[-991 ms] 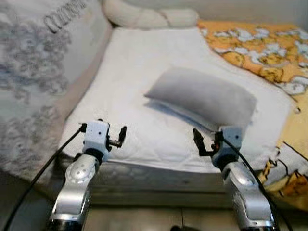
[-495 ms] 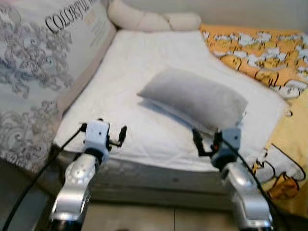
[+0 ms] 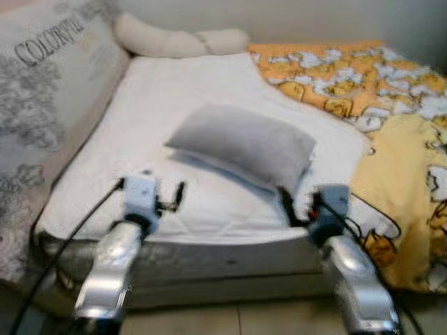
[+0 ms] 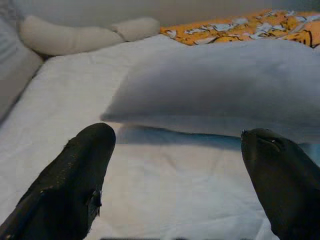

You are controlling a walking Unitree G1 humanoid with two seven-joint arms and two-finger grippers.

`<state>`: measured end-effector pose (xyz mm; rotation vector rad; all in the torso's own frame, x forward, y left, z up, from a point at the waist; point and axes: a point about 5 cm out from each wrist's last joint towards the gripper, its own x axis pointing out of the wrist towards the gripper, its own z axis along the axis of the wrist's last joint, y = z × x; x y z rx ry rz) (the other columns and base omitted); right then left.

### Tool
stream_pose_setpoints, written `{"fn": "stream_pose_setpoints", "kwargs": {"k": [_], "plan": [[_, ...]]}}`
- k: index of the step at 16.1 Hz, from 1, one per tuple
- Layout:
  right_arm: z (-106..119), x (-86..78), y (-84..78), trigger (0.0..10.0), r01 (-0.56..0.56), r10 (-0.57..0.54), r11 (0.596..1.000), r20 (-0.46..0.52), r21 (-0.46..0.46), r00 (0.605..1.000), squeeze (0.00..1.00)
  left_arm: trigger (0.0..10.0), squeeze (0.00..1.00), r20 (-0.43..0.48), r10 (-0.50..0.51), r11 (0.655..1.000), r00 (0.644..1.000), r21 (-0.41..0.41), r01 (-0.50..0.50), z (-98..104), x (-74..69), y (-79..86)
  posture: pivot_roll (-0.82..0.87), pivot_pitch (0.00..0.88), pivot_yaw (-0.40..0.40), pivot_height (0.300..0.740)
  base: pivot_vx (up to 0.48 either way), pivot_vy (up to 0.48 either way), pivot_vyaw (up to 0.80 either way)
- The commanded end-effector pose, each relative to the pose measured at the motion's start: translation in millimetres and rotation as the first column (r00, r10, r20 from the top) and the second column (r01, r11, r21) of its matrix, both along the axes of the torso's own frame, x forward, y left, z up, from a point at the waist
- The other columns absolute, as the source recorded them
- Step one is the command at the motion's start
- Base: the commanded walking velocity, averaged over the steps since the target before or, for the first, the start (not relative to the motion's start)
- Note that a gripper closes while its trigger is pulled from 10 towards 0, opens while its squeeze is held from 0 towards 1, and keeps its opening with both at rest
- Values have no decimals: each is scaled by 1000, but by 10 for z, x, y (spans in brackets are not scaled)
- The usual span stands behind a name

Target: Clean up the room

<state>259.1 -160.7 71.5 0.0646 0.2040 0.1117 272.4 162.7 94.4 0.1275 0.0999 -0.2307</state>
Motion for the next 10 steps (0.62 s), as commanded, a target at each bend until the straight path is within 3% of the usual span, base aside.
{"fn": "stream_pose_setpoints", "kwargs": {"k": [1,10], "plan": [[43,28,88,10000,-24,24,1000,20,10,1000,0,10000,0,-7,36,999,999,20,-36,-14,-6,121,69,0,24,740,334,0,0],[51,35,94,10000,-37,37,999,33,4,999,0,10000,0,-7,43,999,999,20,-43,-17,8,127,66,0,27,740,337,0,0]]}}
